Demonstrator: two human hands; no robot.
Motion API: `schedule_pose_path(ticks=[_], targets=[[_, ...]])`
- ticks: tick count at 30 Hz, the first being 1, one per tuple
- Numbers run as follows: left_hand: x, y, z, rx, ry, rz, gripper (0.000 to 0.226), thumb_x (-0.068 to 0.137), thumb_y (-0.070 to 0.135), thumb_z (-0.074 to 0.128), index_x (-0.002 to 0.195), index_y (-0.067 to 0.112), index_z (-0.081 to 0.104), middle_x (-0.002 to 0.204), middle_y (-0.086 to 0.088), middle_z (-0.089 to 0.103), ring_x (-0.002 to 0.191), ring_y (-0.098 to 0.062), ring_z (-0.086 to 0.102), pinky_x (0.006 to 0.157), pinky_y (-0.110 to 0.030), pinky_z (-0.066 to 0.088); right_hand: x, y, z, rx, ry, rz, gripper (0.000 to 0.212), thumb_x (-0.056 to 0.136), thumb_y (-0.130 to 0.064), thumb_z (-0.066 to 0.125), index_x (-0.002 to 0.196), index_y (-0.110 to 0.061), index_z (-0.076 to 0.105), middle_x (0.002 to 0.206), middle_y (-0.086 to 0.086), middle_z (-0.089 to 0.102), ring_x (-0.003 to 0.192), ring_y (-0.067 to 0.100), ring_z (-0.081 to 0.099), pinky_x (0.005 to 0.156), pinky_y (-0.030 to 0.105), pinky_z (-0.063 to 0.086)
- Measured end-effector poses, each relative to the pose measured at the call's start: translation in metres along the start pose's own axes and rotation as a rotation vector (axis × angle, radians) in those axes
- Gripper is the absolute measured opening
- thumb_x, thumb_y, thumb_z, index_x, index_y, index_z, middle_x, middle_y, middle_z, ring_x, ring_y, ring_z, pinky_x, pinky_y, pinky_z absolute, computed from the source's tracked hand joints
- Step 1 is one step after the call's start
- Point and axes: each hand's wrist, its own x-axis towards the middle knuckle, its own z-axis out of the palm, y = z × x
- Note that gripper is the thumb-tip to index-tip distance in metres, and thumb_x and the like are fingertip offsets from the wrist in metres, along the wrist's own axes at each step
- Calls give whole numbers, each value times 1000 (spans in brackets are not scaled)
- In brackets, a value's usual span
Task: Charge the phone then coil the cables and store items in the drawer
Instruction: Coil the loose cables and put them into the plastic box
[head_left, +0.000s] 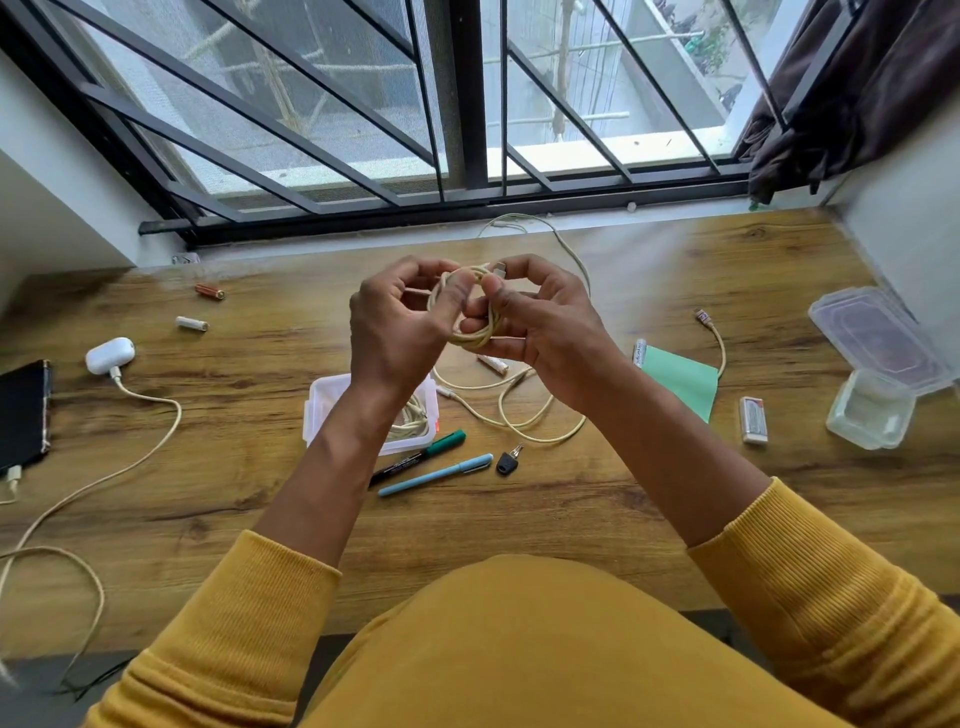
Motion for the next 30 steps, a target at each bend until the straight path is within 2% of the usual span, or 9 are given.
schedule_pose_path(ticks=[4,11,14,16,18,22,24,27,30], targets=[[-1,-5,-1,75,-91,27,18,94,27,75,111,20,78,92,9,76,80,-7,74,73,-37,64,2,5,-2,-93,80,-30,15,104,-11,64,117,-4,60,89,20,71,80,31,76,76,51,65],[4,-6,-5,13,-210,73,4,96,29,67,99,26,67,98,-5,70,83,-31,73,69,-56,61,6,3,-2,-161,137,-23,21,104,-12,65,118,1,58,90,18,69,76,28,76,70,46,65],[7,-4,-8,-81,-255,21,10,94,26,66,99,18,69,97,-16,67,84,-41,69,73,-57,61,6,0,-3,-140,113,-11,19,103,-12,65,117,0,58,89,17,68,72,25,75,67,41,64],[8,-3,-9,-152,-275,-30,15,94,23,65,101,11,70,98,-23,66,87,-45,68,75,-51,61,7,-2,-3,-126,100,-6,18,103,-11,65,117,0,59,88,16,67,71,23,74,68,40,64],[8,-3,-10,-165,-293,-48,19,94,23,64,102,6,70,95,-26,66,85,-45,68,75,-49,61,7,-3,-4,-117,89,1,21,104,-11,64,119,2,59,87,15,67,71,21,74,68,39,63],[9,-5,-9,-91,-308,-57,23,90,31,65,95,9,72,83,-22,66,71,-36,66,70,-56,60,8,0,-4,-134,103,5,26,104,-11,64,122,7,57,85,15,66,68,20,72,70,44,65],[11,-4,-10,-69,-321,-57,27,88,33,65,93,8,71,78,-14,66,66,-31,64,65,-51,59,8,2,-4,-142,103,1,25,104,-11,64,122,6,58,84,15,67,68,20,72,71,48,66],[12,-2,-13,-180,-396,-107,23,89,22,63,93,1,69,72,-2,64,65,-14,61,65,-31,54,7,1,-5,-136,81,2,23,104,-12,64,121,4,60,87,16,68,69,21,73,72,49,66],[10,1,-18,-316,-468,-171,23,89,18,60,97,-1,67,78,-13,59,72,-14,58,68,-20,52,8,-2,-6,-104,36,28,26,104,-12,64,125,3,63,100,24,68,73,22,72,74,48,66]])
